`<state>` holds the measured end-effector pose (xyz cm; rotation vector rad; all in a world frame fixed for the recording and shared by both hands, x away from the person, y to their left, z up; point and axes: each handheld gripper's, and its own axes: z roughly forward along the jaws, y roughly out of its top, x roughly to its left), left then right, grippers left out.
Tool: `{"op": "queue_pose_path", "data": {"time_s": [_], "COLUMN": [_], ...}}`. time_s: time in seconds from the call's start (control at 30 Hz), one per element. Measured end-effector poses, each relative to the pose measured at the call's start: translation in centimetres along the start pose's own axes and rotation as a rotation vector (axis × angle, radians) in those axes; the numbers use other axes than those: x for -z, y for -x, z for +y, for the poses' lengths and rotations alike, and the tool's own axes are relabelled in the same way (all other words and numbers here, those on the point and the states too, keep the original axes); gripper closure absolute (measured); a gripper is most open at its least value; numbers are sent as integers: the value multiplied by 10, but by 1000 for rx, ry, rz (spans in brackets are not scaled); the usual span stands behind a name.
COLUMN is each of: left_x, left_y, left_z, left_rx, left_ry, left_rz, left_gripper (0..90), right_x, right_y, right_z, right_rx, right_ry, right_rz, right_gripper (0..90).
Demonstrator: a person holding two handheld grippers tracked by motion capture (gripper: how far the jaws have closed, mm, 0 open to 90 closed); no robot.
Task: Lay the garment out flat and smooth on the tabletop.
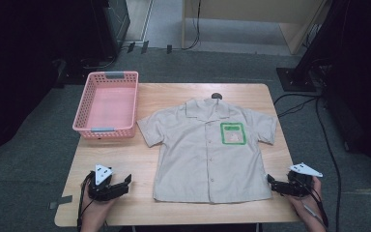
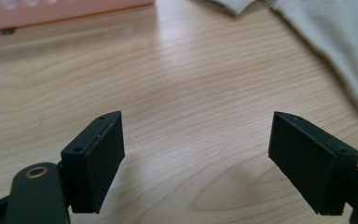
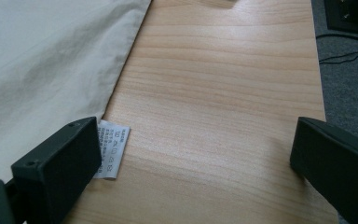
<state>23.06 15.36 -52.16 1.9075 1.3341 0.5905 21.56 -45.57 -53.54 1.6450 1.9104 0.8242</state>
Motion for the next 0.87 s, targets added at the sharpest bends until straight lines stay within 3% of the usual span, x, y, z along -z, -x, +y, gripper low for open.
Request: {"op": "queue_pose_path", "data": {"time_s": [0.17, 0.33, 0.87], "left_x": [-3, -6, -7], "left_y": [-5, -2, -2], "left_z": [-3, -3, -2], "left_rx": [21, 2, 4], "left_ry": [-28, -54, -53], "left_rz": [33, 63, 63], "left_gripper": [190, 190, 192], "right_x": [1, 1, 2], "right_y": [2, 2, 1], "right_z": [-1, -1, -2], "right_rx": [-2, -2, -2], "right_ry": [1, 2, 0], "right_rz": [-4, -5, -5], "right_gripper": [17, 17, 18]}}
